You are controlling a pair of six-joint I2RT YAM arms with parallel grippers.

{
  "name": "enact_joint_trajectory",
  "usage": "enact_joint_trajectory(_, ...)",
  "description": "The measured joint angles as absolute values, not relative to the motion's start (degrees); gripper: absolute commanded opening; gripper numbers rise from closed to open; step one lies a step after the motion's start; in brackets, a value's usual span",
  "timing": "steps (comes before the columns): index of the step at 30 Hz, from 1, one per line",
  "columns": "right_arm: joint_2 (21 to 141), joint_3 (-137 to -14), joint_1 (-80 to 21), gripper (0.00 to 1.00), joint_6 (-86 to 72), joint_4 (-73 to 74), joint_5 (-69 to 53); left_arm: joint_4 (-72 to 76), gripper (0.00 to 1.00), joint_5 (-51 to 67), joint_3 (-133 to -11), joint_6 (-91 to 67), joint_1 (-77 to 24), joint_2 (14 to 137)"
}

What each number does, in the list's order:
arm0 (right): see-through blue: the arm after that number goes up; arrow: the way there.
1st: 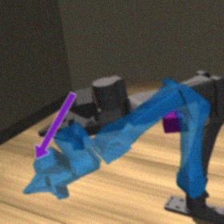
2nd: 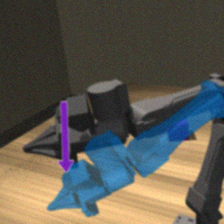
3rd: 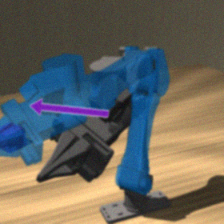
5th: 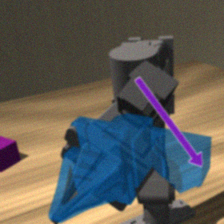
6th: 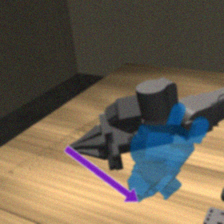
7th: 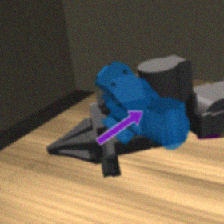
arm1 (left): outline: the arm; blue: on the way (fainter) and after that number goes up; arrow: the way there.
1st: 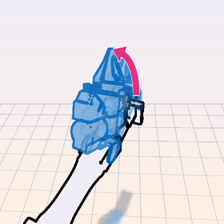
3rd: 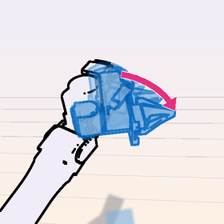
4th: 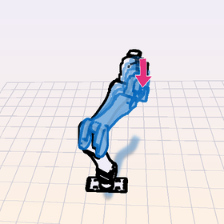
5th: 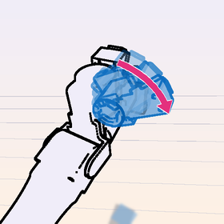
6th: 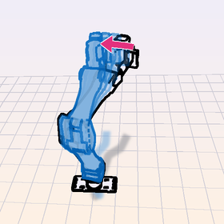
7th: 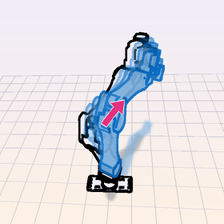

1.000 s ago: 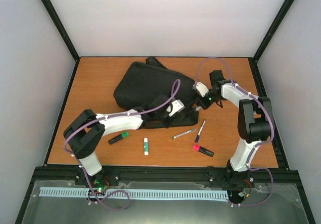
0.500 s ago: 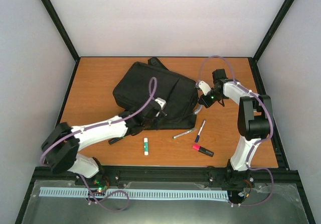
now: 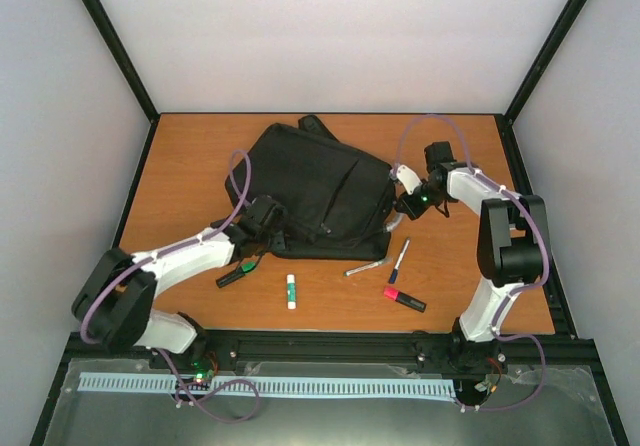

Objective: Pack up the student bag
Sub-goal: Zip the student bag at the center of the board.

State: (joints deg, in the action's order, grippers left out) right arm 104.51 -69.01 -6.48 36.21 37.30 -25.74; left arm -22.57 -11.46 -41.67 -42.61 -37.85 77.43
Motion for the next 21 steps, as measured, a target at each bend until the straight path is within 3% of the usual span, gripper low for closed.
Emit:
enact_joint_trajectory(7,99.9,-64.0,-8.9,0.03,36.1,37.0,-25.9,-20.2,0.51,-9.8,-47.4,-43.0,-33.5,89.4)
enact_joint_trajectory(15,97.4,-61.4,-17.4,0.03,33.2,36.2,-25.9,-17.4,0.45,-6.5,-61.0,-38.7,-27.2,103.5)
enact_joint_trajectory(19,97.3,-61.4,-23.5,0.03,31.7,35.7,-25.7,-14.6,0.51,-5.7,-66.3,-36.2,-24.6,108.3)
enact_joint_trajectory(21,97.3,-61.4,-25.9,0.03,31.0,35.7,-25.7,-14.7,0.59,-6.1,-68.4,-34.8,-24.3,109.4)
